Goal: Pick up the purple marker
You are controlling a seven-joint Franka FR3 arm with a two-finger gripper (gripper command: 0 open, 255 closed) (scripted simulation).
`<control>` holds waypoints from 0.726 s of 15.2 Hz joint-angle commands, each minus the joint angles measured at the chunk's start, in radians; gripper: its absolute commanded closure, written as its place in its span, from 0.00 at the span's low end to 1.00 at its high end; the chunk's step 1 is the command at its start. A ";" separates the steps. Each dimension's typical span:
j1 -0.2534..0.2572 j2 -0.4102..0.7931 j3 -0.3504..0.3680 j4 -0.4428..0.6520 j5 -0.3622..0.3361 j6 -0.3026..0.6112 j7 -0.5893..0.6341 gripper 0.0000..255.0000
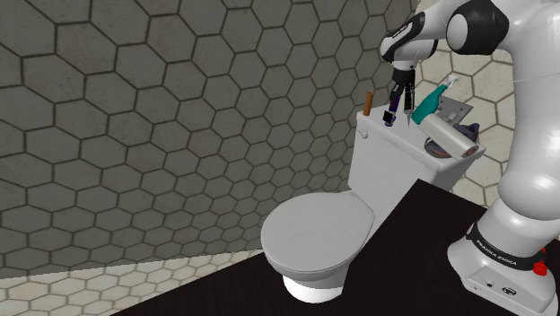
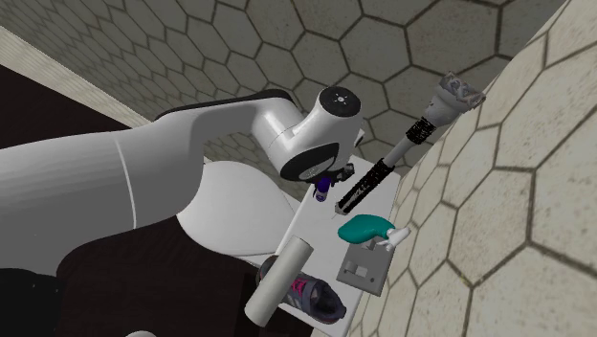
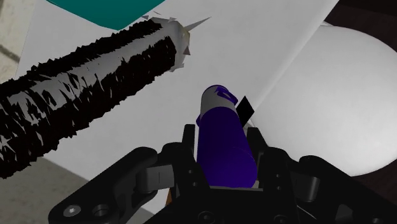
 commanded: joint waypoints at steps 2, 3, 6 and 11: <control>0.000 0.001 0.000 0.000 0.000 0.000 0.000 1.00; 0.000 0.001 0.000 0.000 0.000 0.000 0.000 1.00; -0.001 0.002 0.000 0.001 0.001 0.000 0.000 1.00; 0.004 -0.027 -0.010 0.028 -0.017 -0.053 0.010 1.00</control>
